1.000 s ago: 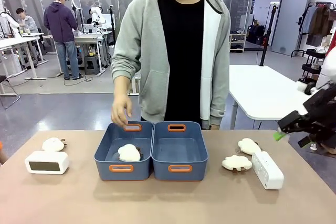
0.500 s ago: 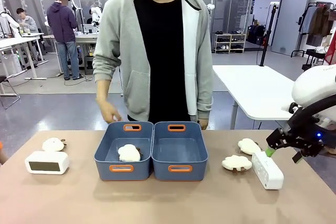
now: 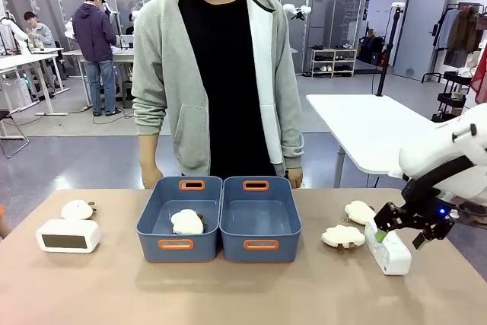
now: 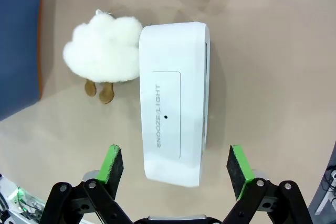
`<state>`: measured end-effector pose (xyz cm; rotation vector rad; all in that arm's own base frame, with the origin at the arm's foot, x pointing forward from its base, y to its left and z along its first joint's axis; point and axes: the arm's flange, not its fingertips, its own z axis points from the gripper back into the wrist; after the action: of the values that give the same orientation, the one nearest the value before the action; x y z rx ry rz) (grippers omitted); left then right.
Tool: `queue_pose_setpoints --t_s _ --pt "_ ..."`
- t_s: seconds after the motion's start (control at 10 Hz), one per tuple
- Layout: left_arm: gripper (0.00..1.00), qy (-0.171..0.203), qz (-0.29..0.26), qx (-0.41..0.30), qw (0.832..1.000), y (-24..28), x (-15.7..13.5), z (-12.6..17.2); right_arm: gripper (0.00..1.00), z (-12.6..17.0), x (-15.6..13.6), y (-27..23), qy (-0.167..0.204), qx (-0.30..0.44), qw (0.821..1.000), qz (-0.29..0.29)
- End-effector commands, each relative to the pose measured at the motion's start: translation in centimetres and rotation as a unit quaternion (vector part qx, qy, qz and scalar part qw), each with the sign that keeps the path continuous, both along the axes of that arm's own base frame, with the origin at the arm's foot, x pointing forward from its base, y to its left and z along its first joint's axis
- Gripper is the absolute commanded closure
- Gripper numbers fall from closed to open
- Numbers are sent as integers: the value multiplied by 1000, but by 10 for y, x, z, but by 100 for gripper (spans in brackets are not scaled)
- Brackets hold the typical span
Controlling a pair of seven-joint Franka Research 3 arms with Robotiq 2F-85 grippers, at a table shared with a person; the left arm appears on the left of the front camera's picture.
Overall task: Sort the digital clocks into the basket.
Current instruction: Pick up the Digital clock from the table and place it into the empty Plastic storage basket.
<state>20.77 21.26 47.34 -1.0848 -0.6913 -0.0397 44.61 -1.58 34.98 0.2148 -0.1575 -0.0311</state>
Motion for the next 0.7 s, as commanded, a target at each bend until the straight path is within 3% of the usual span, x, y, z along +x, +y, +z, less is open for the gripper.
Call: queue_pose_setpoints --t_s 0.0,0.1,0.3,0.4,0.6 --pt "0 -12 -4 -3 1000 1 0 2 0 -13 5 16 5 -32 999 -8" --pt "0 -12 -4 -3 1000 1 0 2 0 -20 6 21 4 -42 999 -6" --pt "0 -12 -4 -3 1000 1 0 2 25 -35 8 29 6 -66 998 -1" --pt "0 -12 -4 -3 1000 1 0 2 64 -37 8 31 6 -70 998 2" --pt "0 -12 -4 -3 1000 1 0 2 100 -35 9 31 4 -76 997 -4"
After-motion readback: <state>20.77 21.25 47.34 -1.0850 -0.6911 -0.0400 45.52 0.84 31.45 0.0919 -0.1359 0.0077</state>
